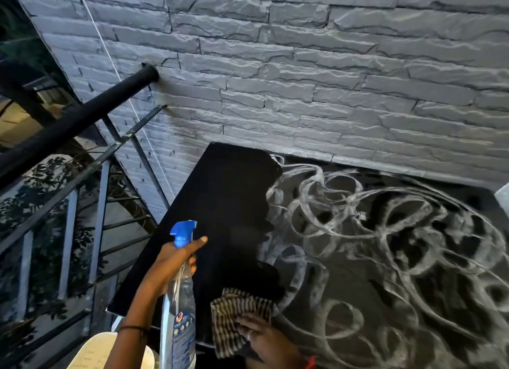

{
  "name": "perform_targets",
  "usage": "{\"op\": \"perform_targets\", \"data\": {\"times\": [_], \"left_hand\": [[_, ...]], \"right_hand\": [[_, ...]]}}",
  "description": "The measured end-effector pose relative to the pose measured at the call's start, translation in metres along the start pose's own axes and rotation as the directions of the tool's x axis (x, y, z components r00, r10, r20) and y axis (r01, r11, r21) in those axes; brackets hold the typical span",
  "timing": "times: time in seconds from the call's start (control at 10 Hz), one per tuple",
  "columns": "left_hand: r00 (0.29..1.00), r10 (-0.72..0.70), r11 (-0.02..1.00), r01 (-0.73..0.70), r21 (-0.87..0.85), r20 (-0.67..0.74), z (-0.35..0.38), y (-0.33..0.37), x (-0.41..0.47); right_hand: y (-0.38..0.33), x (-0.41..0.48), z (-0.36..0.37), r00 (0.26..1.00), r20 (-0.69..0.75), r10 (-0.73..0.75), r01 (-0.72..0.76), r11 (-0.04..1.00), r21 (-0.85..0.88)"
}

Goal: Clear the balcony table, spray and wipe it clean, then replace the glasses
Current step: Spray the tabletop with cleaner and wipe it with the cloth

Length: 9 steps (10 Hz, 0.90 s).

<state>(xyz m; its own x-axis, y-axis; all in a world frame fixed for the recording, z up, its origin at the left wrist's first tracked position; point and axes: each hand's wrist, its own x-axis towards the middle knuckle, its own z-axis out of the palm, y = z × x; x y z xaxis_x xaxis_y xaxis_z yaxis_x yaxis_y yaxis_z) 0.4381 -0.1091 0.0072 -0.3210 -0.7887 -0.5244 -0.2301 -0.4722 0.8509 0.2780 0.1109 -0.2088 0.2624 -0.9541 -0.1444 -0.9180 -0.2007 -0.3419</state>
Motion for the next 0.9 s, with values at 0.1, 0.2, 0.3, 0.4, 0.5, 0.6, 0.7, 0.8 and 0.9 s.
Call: {"op": "perform_targets", "data": {"times": [0.1,0.2,0.3,0.4,0.5,0.6,0.7,0.8,0.9], "left_hand": [[0.999,-0.009,1.0,0.009,0.001,0.041,0.014,-0.003,-0.003],[0.996,-0.026,1.0,0.025,0.014,0.088,0.028,-0.007,-0.004],[0.99,-0.049,0.998,0.042,0.051,0.129,0.045,-0.012,-0.002],[0.983,-0.059,0.993,0.041,0.107,0.173,0.062,-0.015,0.001],[0.975,-0.058,0.985,0.021,0.17,0.216,0.08,-0.016,0.0],[0.975,-0.032,0.978,-0.015,0.21,0.218,0.097,-0.013,0.001],[0.973,0.011,0.958,-0.076,0.275,0.229,0.114,-0.008,0.002],[0.96,0.018,0.943,-0.109,0.314,0.28,0.13,-0.002,0.0],[0.943,0.027,0.95,-0.128,0.284,0.332,0.141,0.0,-0.003]], "right_hand": [[0.021,-0.021,-0.017,0.895,-0.436,-0.092,0.175,0.972,0.155],[0.043,-0.036,-0.057,0.921,-0.374,0.11,-0.042,0.981,0.187],[0.063,-0.047,-0.074,0.861,-0.382,0.336,-0.252,0.934,0.254],[0.064,-0.048,-0.079,0.828,-0.432,0.358,-0.259,0.927,0.273],[0.065,-0.042,-0.078,0.838,-0.36,0.411,-0.304,0.898,0.318],[0.071,-0.044,-0.067,0.837,-0.299,0.457,-0.329,0.859,0.392],[0.07,-0.045,-0.06,0.807,-0.362,0.467,-0.336,0.867,0.368],[0.059,-0.043,-0.068,0.785,-0.381,0.489,-0.363,0.861,0.356],[0.063,-0.041,-0.073,0.754,-0.472,0.456,-0.356,0.888,0.29]]}}
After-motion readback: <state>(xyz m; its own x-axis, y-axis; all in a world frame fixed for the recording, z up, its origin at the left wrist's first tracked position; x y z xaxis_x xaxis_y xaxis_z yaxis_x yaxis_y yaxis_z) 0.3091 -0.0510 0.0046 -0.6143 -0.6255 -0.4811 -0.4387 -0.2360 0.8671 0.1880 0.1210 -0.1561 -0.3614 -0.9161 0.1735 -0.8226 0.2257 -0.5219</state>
